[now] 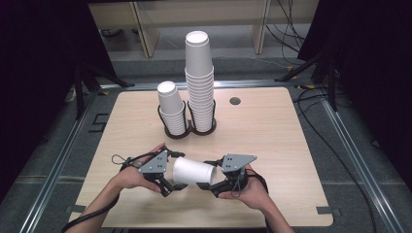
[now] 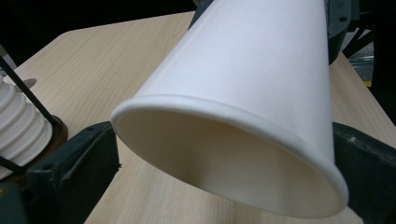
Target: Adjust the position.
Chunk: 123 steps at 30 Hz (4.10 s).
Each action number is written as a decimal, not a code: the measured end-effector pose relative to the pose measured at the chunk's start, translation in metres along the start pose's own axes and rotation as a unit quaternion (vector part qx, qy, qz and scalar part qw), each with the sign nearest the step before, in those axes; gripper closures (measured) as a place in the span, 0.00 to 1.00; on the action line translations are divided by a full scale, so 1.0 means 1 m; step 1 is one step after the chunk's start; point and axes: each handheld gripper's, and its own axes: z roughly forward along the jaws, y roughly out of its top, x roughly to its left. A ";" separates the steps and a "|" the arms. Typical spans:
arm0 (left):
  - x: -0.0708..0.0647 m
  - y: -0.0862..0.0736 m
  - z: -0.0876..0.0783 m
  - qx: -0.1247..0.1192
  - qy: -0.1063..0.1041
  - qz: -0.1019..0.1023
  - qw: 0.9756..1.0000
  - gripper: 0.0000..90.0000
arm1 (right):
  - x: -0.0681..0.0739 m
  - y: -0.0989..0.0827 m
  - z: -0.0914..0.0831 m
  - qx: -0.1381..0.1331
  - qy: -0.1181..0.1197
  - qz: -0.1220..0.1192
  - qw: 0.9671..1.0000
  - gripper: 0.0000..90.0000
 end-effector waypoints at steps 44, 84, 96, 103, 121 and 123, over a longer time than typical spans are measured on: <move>-0.004 0.004 -0.002 0.016 -0.025 0.007 1.000 0.11 | -0.004 -0.004 0.004 0.013 0.021 0.007 1.000 0.28; -0.002 0.020 -0.010 0.070 -0.021 0.047 0.996 0.21 | -0.004 -0.002 0.009 0.025 0.004 0.020 0.999 0.17; 0.002 0.037 -0.013 0.144 -0.020 0.078 0.986 0.21 | -0.010 0.006 -0.002 0.029 -0.015 0.018 0.999 0.17; 0.007 0.046 -0.014 0.190 -0.015 0.096 0.977 0.22 | -0.013 0.011 -0.012 0.027 -0.030 0.010 0.999 0.17; 0.031 0.082 -0.012 0.294 -0.035 0.151 0.943 0.23 | -0.016 0.018 -0.022 0.055 -0.052 0.009 0.997 0.18; 0.031 0.085 -0.010 0.300 -0.040 0.154 0.941 0.23 | -0.016 0.020 -0.021 0.055 -0.055 0.005 0.997 0.19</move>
